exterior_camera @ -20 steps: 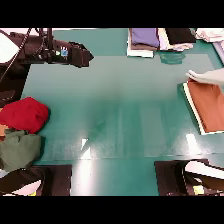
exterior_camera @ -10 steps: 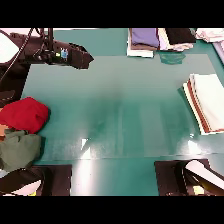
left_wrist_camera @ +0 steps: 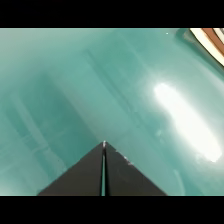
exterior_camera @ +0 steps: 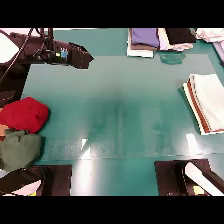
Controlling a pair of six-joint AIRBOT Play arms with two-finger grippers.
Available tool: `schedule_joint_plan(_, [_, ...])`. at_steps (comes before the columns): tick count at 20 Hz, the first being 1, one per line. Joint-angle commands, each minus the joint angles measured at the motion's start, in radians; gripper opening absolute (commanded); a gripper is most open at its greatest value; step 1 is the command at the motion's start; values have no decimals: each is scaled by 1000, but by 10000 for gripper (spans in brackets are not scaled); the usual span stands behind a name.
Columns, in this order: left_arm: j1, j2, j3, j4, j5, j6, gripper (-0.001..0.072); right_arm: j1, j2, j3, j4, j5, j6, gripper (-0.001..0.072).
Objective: Fold the shirts.
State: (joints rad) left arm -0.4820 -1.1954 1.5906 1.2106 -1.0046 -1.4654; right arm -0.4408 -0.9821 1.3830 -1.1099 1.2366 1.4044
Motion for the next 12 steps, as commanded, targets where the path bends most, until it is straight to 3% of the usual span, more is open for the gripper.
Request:
schedule_joint_plan(1, [1,0,0,0,2,0,30,335,7,45,34,-119,0,544])
schedule_joint_plan(5, [1,0,0,0,2,0,30,573,6,45,33,-217,-40,17])
schedule_joint_plan(12, [1,0,0,0,2,0,29,647,7,45,38,-195,-44,16])
